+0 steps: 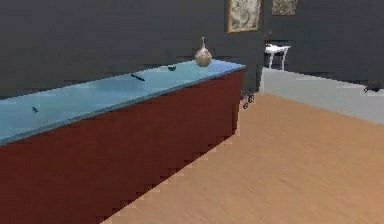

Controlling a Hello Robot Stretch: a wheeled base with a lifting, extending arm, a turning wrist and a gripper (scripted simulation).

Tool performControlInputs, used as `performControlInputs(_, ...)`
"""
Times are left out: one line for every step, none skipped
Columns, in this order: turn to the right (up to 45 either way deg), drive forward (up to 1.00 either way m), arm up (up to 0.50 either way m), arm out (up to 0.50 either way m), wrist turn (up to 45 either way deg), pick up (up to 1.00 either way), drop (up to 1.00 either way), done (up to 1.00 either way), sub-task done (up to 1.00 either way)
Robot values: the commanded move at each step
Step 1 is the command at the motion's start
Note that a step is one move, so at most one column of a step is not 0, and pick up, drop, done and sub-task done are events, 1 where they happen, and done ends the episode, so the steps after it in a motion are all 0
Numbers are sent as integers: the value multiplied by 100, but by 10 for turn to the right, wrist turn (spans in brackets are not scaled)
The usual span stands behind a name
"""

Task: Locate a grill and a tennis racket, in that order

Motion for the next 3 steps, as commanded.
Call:
performControlInputs(270, 0, 0, 0, 0, 0, 0, 0, 0)
performControlInputs(0, 100, 0, 0, 0, 0, 0, 0, 0)
performControlInputs(0, 100, 0, 0, 0, 0, 0, 0, 0)
